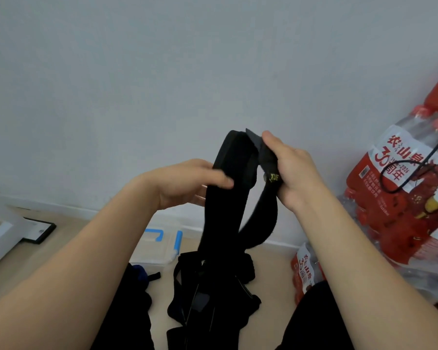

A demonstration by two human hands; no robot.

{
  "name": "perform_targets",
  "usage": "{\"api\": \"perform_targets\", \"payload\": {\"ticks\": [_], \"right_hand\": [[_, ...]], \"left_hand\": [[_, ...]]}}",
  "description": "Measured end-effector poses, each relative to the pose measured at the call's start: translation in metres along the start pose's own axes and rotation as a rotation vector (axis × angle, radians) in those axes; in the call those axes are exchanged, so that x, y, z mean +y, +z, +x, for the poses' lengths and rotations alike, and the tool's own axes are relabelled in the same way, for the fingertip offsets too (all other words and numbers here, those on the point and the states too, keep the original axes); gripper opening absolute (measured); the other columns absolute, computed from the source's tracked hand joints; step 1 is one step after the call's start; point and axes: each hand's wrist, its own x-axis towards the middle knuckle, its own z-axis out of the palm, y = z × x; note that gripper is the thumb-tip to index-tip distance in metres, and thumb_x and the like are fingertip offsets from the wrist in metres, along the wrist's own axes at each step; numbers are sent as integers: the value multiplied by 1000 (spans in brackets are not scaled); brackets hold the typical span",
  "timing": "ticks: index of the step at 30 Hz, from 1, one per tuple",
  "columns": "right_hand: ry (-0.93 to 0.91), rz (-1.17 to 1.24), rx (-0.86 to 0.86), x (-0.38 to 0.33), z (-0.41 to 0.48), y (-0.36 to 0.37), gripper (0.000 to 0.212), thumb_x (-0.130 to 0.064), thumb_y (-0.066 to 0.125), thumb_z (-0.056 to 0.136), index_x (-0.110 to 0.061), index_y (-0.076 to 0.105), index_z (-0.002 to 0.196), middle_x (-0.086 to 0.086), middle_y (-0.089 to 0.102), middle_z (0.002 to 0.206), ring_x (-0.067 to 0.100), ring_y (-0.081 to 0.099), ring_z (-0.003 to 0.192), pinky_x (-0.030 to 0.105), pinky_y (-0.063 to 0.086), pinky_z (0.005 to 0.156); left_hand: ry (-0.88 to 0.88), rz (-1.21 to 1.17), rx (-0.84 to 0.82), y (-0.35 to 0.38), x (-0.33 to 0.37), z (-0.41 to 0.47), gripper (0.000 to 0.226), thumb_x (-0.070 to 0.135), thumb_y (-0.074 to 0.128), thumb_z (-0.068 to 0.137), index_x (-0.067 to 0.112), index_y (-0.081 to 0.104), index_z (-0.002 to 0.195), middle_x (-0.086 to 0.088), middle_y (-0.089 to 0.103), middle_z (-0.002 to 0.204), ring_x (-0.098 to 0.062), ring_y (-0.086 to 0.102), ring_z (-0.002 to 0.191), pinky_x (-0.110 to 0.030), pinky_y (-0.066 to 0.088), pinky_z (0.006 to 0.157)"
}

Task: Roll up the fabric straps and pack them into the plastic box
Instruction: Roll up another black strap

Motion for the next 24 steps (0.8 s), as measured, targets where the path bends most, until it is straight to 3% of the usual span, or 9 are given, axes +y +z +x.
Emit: {"api": "perform_targets", "payload": {"ticks": [3, 7, 10, 12, 14, 16, 18, 22, 24], "right_hand": [[99, 51, -3, -4, 2, -4, 24, -30, 77, 99, -10, 75, 87, 4, 71, 66, 11, 59, 38, 20, 45, 38], [324, -39, -160, -9, -3, -10, 34, -30, 63, 106, -17, 69, 75, 17, 79, 90, 13, 56, 35, 16, 42, 37], [447, 51, -153, -11, -2, -23, 38, -25, 61, 105, -15, 68, 69, 9, 76, 73, 18, 67, 54, 22, 51, 49], [507, 188, -135, -13, -3, -29, 29, -23, 57, 106, -11, 66, 80, 0, 59, 53, 11, 58, 42, 19, 48, 42], [462, 323, -103, -14, -2, -30, 19, -16, 55, 104, -9, 64, 88, -1, 56, 50, 10, 55, 37, 20, 47, 39], [366, 360, -58, -13, 0, -28, 3, -9, 65, 88, -10, 67, 90, 2, 62, 70, 14, 58, 51, 23, 52, 53], [316, 327, -34, -11, 3, -28, 14, -5, 62, 94, -12, 74, 91, 3, 58, 81, 13, 50, 46, 21, 46, 48], [346, 483, -197, -11, 7, -40, 44, -16, 33, 110, -8, 72, 129, -4, 45, 49, 6, 41, 33, 19, 42, 36], [338, 371, -221, -14, 8, -47, 43, -17, 35, 109, -5, 70, 130, -8, 37, 45, 5, 36, 33, 19, 38, 35]], "left_hand": [[5, 145, 116, 3, -4, 6, 23, 7, 68, 102, 13, 78, 122, -5, 83, 116, -24, 79, 111, -39, 63, 95], [54, 33, 335, -3, 2, 12, 21, 12, 71, 95, 18, 81, 112, -5, 84, 105, -19, 80, 93, -31, 61, 76], [56, -1, 509, -10, 2, 16, 18, 18, 75, 88, 17, 83, 104, -9, 83, 97, -20, 76, 82, -35, 59, 76], [26, -15, 614, -14, 0, 18, 17, 19, 77, 83, 13, 84, 97, -12, 82, 93, -21, 74, 78, -35, 59, 77], [-6, -45, 691, -16, 0, 21, 18, 17, 77, 79, 5, 80, 91, -9, 77, 78, -22, 69, 69, -32, 56, 69], [-32, -51, 730, -16, 0, 24, 17, 16, 75, 78, 0, 75, 83, -3, 67, 65, -18, 60, 54, -24, 49, 55], [-47, -11, 752, -14, 0, 26, 10, 17, 74, 77, 7, 70, 78, -2, 59, 60, -17, 52, 46, -21, 42, 47], [-63, 94, 859, -19, -5, 28, 14, 20, 68, 79, 14, 56, 76, -5, 51, 66, -22, 48, 56, -26, 38, 52], [-95, 125, 863, -25, -9, 28, 14, 19, 69, 83, 9, 61, 77, -7, 55, 69, -24, 53, 59, -27, 41, 54]]}}
